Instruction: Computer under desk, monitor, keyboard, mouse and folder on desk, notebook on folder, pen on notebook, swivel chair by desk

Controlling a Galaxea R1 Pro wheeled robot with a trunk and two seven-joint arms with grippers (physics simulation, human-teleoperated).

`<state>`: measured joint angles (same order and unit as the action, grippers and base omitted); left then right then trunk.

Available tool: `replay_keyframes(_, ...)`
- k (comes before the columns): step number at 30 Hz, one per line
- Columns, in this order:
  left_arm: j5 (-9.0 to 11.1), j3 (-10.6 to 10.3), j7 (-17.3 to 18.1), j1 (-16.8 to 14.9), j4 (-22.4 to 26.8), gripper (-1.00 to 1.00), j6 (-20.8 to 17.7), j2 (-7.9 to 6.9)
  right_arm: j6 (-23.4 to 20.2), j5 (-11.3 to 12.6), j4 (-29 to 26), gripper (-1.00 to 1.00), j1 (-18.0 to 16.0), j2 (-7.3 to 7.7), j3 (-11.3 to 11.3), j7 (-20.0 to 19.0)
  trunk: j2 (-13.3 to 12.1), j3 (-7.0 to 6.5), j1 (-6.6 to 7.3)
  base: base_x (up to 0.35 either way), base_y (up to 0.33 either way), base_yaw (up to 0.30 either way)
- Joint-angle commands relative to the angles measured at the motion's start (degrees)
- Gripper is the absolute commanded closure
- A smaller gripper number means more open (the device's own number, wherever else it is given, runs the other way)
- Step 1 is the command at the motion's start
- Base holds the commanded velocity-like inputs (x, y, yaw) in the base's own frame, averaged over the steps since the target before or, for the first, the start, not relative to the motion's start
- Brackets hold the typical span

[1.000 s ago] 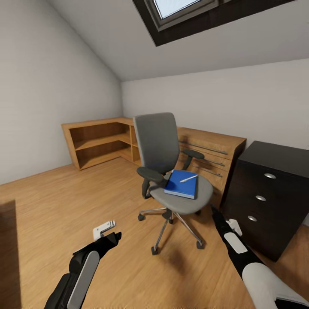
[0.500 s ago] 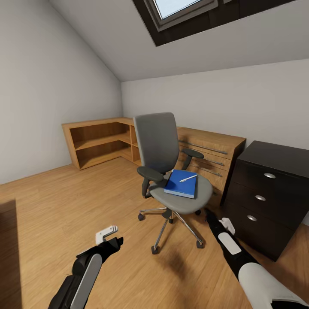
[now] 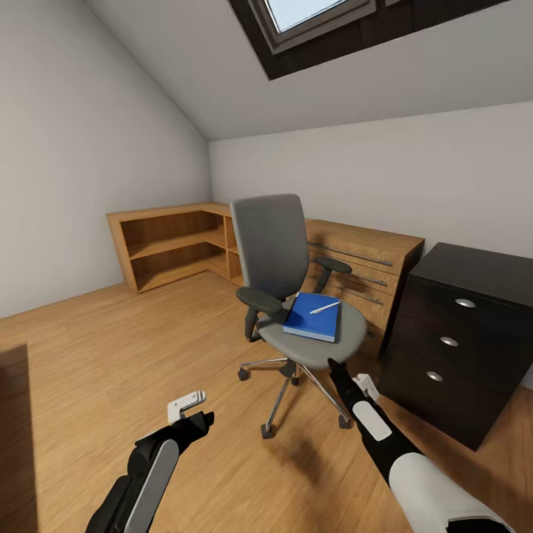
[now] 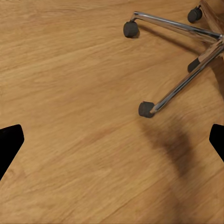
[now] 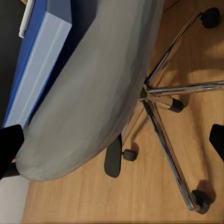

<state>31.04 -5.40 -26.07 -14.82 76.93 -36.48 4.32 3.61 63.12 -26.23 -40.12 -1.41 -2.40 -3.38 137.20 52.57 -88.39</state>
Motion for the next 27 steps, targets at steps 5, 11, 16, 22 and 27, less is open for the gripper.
replay_keyframes(5, 0.60, -0.05, -0.56, -0.03, 0.07, -1.00, -0.09, 0.02, 0.29, 0.67, 0.16, -1.00, -0.04, 0.01, -0.21, -0.35, 0.02, 0.06, 0.01, 0.000, 0.000, 0.000)
replay_keyframes(11, 0.60, -0.05, -0.56, -0.03, 0.07, -1.00, -0.09, -0.01, -0.18, 0.83, 0.28, -1.00, -0.04, 0.27, -0.08, -4.78, 0.02, 0.06, 0.01, 0.000, 0.000, 0.000)
replay_keyframes(16, 0.60, -0.05, -0.56, -0.03, 0.07, -1.00, -0.09, 0.02, -0.25, 0.86, 0.30, -1.00, -0.04, 0.47, -0.06, -5.25, 0.02, 0.06, 0.01, 0.046, 0.000, 0.000)
replay_keyframes(22, 0.60, -0.05, -0.56, -0.03, 0.07, -1.00, -0.09, 0.00, -0.19, 0.86, 0.30, -1.00, -0.04, 0.45, -0.06, -5.37, 0.02, 0.06, 0.01, 0.221, 0.000, 0.000)
replay_keyframes(27, 0.60, -0.05, -0.56, -0.03, 0.07, -1.00, 0.51, 0.00, -0.10, 0.73, 0.26, -1.00, -0.04, 0.52, -0.06, -5.49, 0.02, 0.06, 0.01, 0.234, 0.000, 0.000)
